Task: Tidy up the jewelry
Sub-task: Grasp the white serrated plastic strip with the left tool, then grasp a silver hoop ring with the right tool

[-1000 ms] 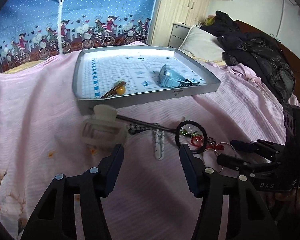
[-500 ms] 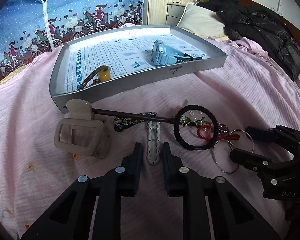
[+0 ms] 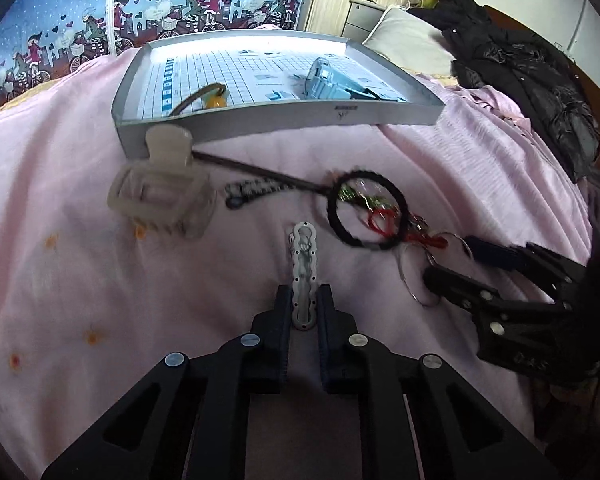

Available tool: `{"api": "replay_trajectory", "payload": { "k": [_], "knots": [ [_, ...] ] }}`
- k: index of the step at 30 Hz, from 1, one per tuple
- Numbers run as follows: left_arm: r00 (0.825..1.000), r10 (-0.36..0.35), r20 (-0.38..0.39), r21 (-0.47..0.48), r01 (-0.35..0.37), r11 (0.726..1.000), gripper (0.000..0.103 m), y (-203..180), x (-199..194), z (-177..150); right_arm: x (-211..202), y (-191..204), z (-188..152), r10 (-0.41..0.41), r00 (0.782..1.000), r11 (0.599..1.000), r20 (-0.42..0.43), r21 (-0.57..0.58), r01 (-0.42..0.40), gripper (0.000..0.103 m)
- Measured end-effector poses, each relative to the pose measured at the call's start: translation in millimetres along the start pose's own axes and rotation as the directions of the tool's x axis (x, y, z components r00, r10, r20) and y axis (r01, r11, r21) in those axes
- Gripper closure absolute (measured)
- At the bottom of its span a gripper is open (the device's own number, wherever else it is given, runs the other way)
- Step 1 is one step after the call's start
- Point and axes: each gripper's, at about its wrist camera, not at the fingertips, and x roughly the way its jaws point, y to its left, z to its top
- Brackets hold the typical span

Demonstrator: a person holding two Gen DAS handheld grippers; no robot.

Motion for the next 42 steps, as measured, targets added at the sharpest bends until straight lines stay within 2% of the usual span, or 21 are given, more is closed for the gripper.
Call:
{"api": "replay_trajectory", "payload": {
  "k": [5,11,14,16,20,22,28,34,39,42],
  "knots": [
    [1.000,-0.008,0.018,-0.022,0.009,1.000,0.094,0.4,-2.5,-6.4,2.7,6.0,-1.8,-0.022,1.000,0.999,-0.014,-0.034,0.021,0.037],
    [1.000,-0.003,0.030,-0.011,0.004,1.000,0.094,-2.2,1.1,-10.3,2.0,2.0,-4.6,0.005,0.999,1.000,-0.045,-0.021,-0.006,0.039],
    [0.999,-0.003,0.047,-0.005,0.004,1.000,0.094,-2.5,0.9,-15.3,-0.8,-1.5,-6.6,0.015,0.999,1.000,-0.048,-0.017,-0.016,0.049],
    [0.999,0.002,0.049,0.001,-0.002,1.000,0.094,-3.9,1.2,-15.8,-3.6,-3.1,-8.0,0.015,0.999,1.000,-0.041,-0.017,-0.016,0.061],
    [0.998,0.007,0.055,0.009,-0.007,1.000,0.094,-5.3,0.6,-17.4,-8.6,-8.3,-8.3,0.035,0.999,0.999,-0.026,0.016,-0.035,0.078],
    [0.998,0.008,0.058,0.011,-0.009,1.000,0.094,-5.8,0.7,-18.1,-11.8,-12.1,-8.2,0.049,0.999,0.998,-0.012,0.040,-0.049,0.091],
    [0.998,0.009,0.063,0.013,-0.009,1.000,0.094,-6.8,0.9,-18.7,-13.7,-16.8,-4.5,0.092,0.996,0.992,0.012,0.085,-0.093,0.092],
    [0.998,0.010,0.065,0.014,-0.011,1.000,0.094,-7.2,1.1,-19.2,-4.6,-15.5,2.9,0.103,0.995,0.991,0.017,0.090,-0.104,0.087],
    [0.998,0.010,0.068,0.015,-0.011,1.000,0.094,-6.5,0.7,-19.3,-1.9,-19.8,3.3,0.125,0.992,0.986,0.027,0.109,-0.127,0.087],
    [0.997,0.008,0.071,0.014,-0.009,1.000,0.094,-6.7,0.1,-19.7,-3.5,-19.7,3.0,0.125,0.992,0.986,0.022,0.106,-0.127,0.095]
  ]
}}
